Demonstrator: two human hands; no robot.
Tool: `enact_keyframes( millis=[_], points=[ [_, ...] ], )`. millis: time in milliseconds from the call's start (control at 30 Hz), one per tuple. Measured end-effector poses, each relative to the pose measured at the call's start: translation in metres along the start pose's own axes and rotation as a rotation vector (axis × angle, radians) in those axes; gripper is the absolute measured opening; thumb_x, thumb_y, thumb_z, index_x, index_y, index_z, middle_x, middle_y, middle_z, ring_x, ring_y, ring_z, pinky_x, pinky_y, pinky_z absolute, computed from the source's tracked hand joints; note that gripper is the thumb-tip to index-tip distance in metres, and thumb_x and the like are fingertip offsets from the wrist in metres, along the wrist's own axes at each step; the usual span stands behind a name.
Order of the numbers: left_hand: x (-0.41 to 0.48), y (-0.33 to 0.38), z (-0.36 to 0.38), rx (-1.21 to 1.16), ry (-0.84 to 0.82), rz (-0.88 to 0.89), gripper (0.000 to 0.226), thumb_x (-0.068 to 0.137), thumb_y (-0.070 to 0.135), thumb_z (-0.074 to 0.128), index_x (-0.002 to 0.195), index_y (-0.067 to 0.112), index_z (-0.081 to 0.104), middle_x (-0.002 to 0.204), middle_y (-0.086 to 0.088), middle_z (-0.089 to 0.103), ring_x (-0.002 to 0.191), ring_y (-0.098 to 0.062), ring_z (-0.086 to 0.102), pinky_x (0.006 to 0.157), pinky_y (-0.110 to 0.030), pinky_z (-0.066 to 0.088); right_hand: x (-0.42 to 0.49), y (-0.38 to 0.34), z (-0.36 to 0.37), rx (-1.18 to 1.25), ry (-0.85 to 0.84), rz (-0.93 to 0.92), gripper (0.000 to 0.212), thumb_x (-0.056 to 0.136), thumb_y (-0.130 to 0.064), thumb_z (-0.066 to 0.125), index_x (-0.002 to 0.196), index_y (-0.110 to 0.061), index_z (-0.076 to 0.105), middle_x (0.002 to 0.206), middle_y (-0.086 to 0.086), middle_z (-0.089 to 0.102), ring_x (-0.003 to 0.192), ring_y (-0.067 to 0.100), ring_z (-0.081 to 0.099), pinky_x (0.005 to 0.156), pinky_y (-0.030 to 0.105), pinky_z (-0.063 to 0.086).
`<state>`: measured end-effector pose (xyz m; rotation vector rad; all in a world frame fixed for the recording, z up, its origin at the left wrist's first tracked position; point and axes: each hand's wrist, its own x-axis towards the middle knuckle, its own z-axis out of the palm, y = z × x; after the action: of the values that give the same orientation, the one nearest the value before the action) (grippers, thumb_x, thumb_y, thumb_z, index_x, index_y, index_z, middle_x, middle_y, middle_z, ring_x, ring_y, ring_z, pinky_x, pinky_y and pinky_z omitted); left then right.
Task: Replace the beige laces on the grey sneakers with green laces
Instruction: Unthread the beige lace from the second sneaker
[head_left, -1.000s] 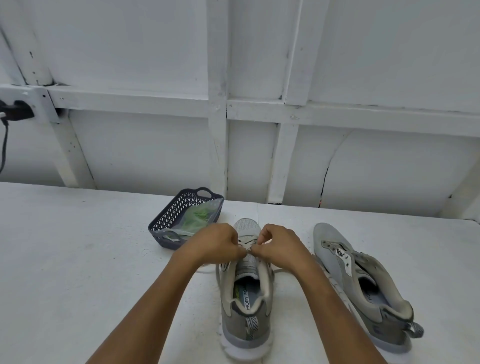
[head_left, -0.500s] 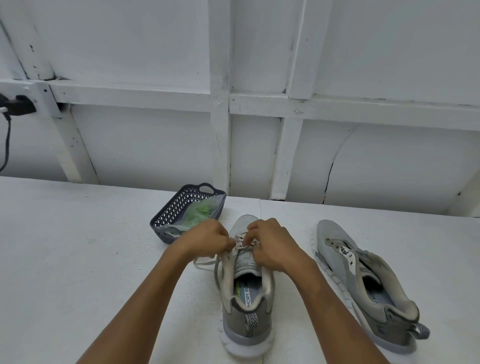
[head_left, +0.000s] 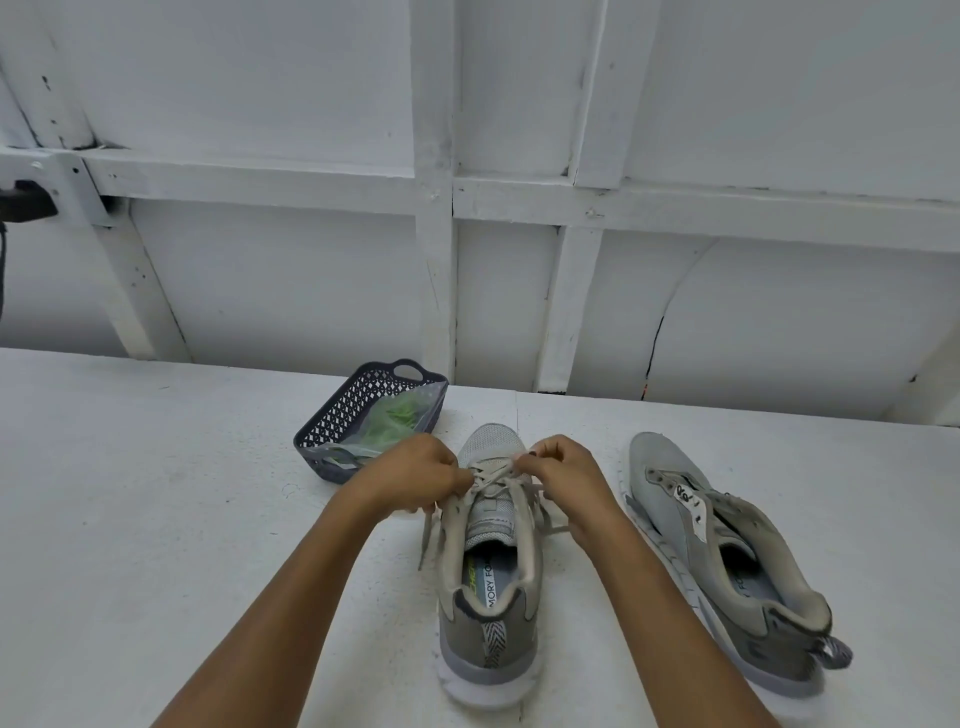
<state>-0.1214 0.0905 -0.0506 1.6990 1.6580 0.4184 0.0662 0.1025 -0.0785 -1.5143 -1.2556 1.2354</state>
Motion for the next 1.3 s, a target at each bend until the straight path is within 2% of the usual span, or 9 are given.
enact_keyframes(
  millis=[167, 267, 367, 600, 733, 900, 1000, 1200, 1300],
  points=[
    [0.0, 0.002, 0.001, -0.01, 0.002, -0.001, 0.026, 0.086, 0.019, 0.061, 0.076, -0.002, 0.07, 0.053, -0.002, 0.059, 0.054, -0.016, 0.055, 0.05, -0.023, 0.041, -0.01, -0.015, 0.001, -0.488, -0.084, -0.282, 0.011, 0.08, -0.034, 0.074, 0.09, -0.034, 0.07, 0.123, -0.01, 0.054, 0.123, 0.011, 0.035, 0.094, 0.027, 0.033],
    [-0.001, 0.001, 0.004, -0.022, 0.013, -0.001, 0.027, 0.085, 0.018, 0.06, 0.077, -0.006, 0.068, 0.056, -0.007, 0.06, 0.056, -0.018, 0.054, 0.051, -0.024, 0.04, -0.015, -0.023, 0.012, -0.871, -0.113, -0.354, 0.011, 0.08, -0.034, 0.072, 0.09, -0.032, 0.075, 0.131, -0.009, 0.053, 0.128, 0.018, 0.035, 0.098, 0.03, 0.033],
    [-0.003, 0.0, 0.005, -0.014, 0.021, -0.001, 0.026, 0.085, 0.019, 0.059, 0.068, 0.0, 0.064, 0.054, -0.005, 0.058, 0.054, -0.018, 0.052, 0.05, -0.024, 0.039, -0.017, -0.021, 0.022, -0.964, -0.057, -0.392, 0.012, 0.084, -0.023, 0.065, 0.088, -0.025, 0.077, 0.12, -0.006, 0.062, 0.121, 0.021, 0.042, 0.092, 0.028, 0.037],
    [-0.005, -0.003, 0.002, -0.027, 0.016, 0.0, 0.025, 0.089, 0.022, 0.058, 0.07, 0.009, 0.065, 0.062, -0.003, 0.061, 0.054, -0.014, 0.056, 0.049, -0.022, 0.041, -0.023, -0.04, 0.01, 0.015, -0.159, -0.155, 0.018, 0.096, -0.006, 0.046, 0.082, -0.015, 0.052, 0.081, -0.001, 0.075, 0.083, 0.019, 0.068, 0.075, 0.034, 0.047],
    [-0.006, -0.002, 0.001, -0.019, 0.016, 0.01, 0.025, 0.091, 0.023, 0.058, 0.069, 0.011, 0.064, 0.059, 0.0, 0.059, 0.052, -0.011, 0.054, 0.048, -0.02, 0.04, -0.018, -0.038, 0.001, -0.024, -0.135, -0.149, 0.018, 0.097, -0.008, 0.049, 0.081, -0.013, 0.053, 0.06, -0.001, 0.054, 0.057, 0.016, 0.055, 0.075, 0.039, 0.05],
    [-0.006, 0.0, 0.002, -0.008, 0.019, 0.017, 0.024, 0.09, 0.022, 0.058, 0.072, 0.008, 0.066, 0.056, 0.002, 0.058, 0.048, -0.008, 0.052, 0.048, -0.02, 0.041, -0.019, -0.032, 0.003, -0.567, -0.15, -0.329, 0.007, 0.085, -0.031, 0.07, 0.084, -0.025, 0.072, 0.086, -0.012, 0.068, 0.078, 0.0, 0.057, 0.065, 0.017, 0.041],
    [-0.006, -0.002, 0.002, 0.002, 0.024, 0.018, 0.024, 0.089, 0.022, 0.058, 0.071, 0.008, 0.066, 0.055, 0.002, 0.058, 0.048, -0.009, 0.053, 0.049, -0.02, 0.041, -0.02, -0.03, 0.012, -0.784, -0.192, -0.367, 0.008, 0.085, -0.028, 0.07, 0.084, -0.022, 0.076, 0.084, -0.007, 0.068, 0.075, 0.006, 0.056, 0.061, 0.019, 0.039],
    [-0.005, -0.005, 0.0, -0.035, 0.017, 0.001, 0.025, 0.089, 0.023, 0.059, 0.071, 0.008, 0.065, 0.066, -0.006, 0.063, 0.055, -0.015, 0.057, 0.05, -0.021, 0.042, -0.018, -0.039, 0.007, -0.029, -0.16, -0.251, 0.024, 0.101, -0.015, 0.051, 0.077, -0.019, 0.054, 0.087, -0.003, 0.072, 0.09, 0.014, 0.065, 0.079, 0.026, 0.048],
    [-0.004, -0.005, 0.001, -0.049, 0.005, -0.006, 0.024, 0.089, 0.023, 0.059, 0.072, 0.008, 0.066, 0.066, -0.006, 0.063, 0.055, -0.014, 0.056, 0.05, -0.021, 0.041, -0.017, -0.044, -0.001, 0.171, -0.193, -0.163, 0.027, 0.103, -0.013, 0.043, 0.077, -0.013, 0.048, 0.057, -0.002, 0.058, 0.063, 0.023, 0.06, 0.07, 0.03, 0.054]
  ],
)
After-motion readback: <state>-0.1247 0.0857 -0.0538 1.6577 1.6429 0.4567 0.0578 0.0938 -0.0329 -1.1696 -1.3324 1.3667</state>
